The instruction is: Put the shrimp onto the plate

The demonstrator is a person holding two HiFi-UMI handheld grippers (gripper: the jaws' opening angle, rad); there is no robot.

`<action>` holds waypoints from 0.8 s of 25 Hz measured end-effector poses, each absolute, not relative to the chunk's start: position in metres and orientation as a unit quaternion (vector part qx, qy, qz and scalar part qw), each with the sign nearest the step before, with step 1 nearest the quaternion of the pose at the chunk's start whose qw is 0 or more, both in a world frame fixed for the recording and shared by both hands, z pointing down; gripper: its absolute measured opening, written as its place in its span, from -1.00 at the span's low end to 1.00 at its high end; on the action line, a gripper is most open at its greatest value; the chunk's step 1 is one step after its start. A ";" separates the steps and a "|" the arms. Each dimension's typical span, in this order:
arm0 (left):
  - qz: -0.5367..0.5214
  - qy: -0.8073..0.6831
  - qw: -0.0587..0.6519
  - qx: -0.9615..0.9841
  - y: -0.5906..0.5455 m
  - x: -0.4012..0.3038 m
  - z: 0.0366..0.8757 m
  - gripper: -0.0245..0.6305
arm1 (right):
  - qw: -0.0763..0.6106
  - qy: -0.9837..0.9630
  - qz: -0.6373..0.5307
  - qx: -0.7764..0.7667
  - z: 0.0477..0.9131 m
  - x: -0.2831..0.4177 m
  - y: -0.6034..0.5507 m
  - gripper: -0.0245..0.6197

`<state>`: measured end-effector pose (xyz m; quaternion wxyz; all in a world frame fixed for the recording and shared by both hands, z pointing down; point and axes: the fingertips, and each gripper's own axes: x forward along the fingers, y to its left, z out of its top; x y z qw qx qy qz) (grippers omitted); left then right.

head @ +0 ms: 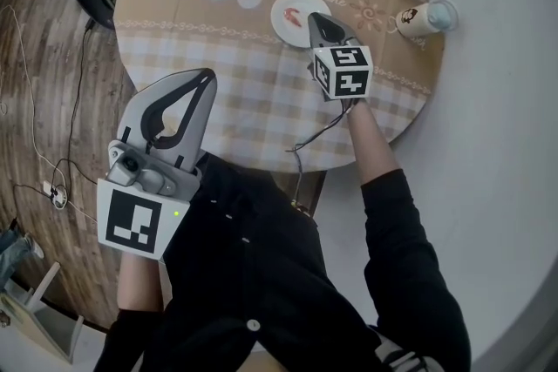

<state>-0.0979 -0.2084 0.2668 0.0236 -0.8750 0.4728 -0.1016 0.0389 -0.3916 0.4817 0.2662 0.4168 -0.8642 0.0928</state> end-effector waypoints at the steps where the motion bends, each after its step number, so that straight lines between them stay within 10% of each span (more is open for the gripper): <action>1: -0.100 0.471 0.025 -0.876 -0.208 -0.097 0.265 -0.92 | 0.258 -0.864 0.089 0.422 0.474 0.041 -0.389 -0.92; 20: -0.078 0.431 0.057 -0.897 -0.202 -0.068 0.236 -0.92 | 0.162 -0.845 0.001 0.510 0.331 0.078 -0.316 -0.92</action>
